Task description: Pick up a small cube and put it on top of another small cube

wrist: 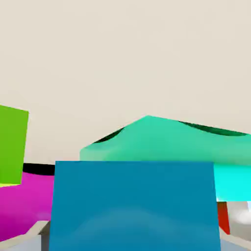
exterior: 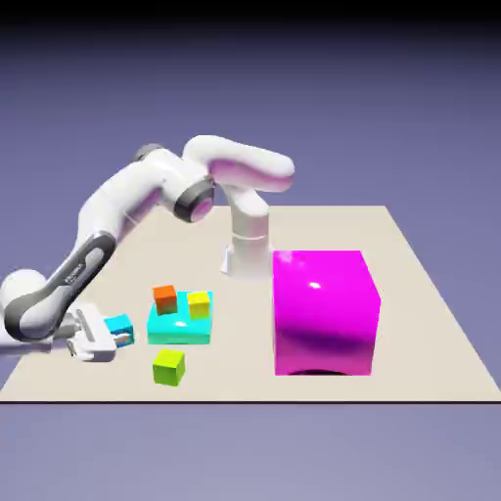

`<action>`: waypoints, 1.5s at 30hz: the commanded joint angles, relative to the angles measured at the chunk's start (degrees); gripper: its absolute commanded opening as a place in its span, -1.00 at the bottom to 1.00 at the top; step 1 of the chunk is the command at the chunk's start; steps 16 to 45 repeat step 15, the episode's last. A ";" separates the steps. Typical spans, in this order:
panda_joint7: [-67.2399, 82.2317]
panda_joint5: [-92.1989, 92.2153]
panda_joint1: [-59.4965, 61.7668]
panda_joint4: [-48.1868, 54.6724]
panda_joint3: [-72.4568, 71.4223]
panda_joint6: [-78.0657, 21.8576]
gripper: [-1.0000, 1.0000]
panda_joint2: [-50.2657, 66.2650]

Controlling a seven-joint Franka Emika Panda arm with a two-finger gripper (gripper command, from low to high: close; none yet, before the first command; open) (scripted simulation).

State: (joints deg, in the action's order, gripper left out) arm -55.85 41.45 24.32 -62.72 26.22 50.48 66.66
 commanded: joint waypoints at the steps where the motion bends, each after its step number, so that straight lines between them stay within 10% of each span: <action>1: -2.45 2.02 -0.95 0.71 -0.43 -0.46 -1.00 -0.22; 12: -1.17 4.25 -8.66 -13.51 -0.39 7.02 -1.00 -5.27; 13: -1.17 4.25 -8.66 -13.51 -0.39 7.02 1.00 -5.27; 45: -1.87 4.40 -7.83 -11.44 -0.49 5.91 1.00 -4.63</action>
